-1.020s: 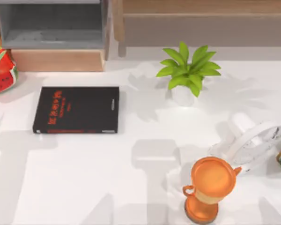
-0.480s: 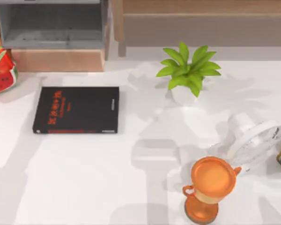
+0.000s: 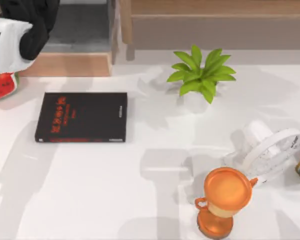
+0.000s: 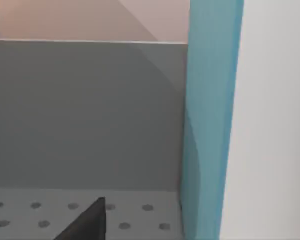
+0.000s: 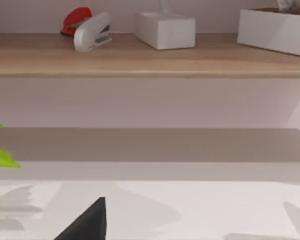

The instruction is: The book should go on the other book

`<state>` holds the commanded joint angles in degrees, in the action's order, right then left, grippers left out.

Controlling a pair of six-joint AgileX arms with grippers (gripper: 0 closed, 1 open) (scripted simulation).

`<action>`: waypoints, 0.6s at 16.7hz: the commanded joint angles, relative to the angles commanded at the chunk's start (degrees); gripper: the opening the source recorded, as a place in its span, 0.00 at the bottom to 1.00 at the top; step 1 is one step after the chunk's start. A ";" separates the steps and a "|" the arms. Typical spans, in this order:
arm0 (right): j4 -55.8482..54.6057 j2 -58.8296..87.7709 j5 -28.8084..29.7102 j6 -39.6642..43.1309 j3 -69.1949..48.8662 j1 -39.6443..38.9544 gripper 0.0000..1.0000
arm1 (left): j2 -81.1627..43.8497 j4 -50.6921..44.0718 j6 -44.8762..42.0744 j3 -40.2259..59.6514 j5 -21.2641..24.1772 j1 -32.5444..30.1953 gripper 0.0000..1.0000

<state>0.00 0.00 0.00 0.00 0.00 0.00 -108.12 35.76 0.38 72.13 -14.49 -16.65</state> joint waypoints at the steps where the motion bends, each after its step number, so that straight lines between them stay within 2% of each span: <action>1: 0.00 0.00 0.00 0.00 0.00 0.00 1.00 | -1.45 0.52 0.00 1.04 -0.20 -0.24 1.00; 10: 0.00 0.00 0.00 0.00 0.00 0.00 1.00 | -1.81 -1.07 -0.04 2.91 -0.02 0.09 1.00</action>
<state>0.00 0.00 0.00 0.00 0.00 0.00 -109.94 34.68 0.34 75.04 -14.51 -16.56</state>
